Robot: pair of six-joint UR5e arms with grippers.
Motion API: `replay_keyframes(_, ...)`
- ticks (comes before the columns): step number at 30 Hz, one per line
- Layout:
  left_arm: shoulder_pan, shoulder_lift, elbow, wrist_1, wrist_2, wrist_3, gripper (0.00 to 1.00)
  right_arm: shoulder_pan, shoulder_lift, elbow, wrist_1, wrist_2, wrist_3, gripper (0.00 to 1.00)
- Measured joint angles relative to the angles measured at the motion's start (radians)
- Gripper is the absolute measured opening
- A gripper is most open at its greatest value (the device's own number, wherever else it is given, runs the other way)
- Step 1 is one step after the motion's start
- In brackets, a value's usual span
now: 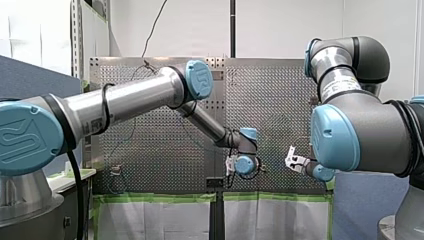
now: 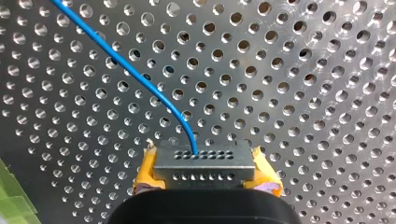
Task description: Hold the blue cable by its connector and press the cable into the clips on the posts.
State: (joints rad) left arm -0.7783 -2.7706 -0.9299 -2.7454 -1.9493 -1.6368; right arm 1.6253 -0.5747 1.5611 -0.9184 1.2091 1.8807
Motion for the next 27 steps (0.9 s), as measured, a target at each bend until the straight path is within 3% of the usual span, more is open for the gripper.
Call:
replay_keyframes(5,-0.002,0.036,-0.041,-0.04,-0.037,0.015,1.0,0.0,0.0,-0.002,0.002,0.0,0.0,0.0)
replay_keyframes(12,-0.006,0.045,-0.1,-0.079,-0.085,0.027,1.0,0.0,0.0,-0.003,0.004,0.0,0.001,0.0)
replay_keyframes(27,-0.065,0.045,-0.122,-0.029,0.017,0.015,1.0,0.006,0.0,-0.003,0.01,0.001,0.003,0.0)
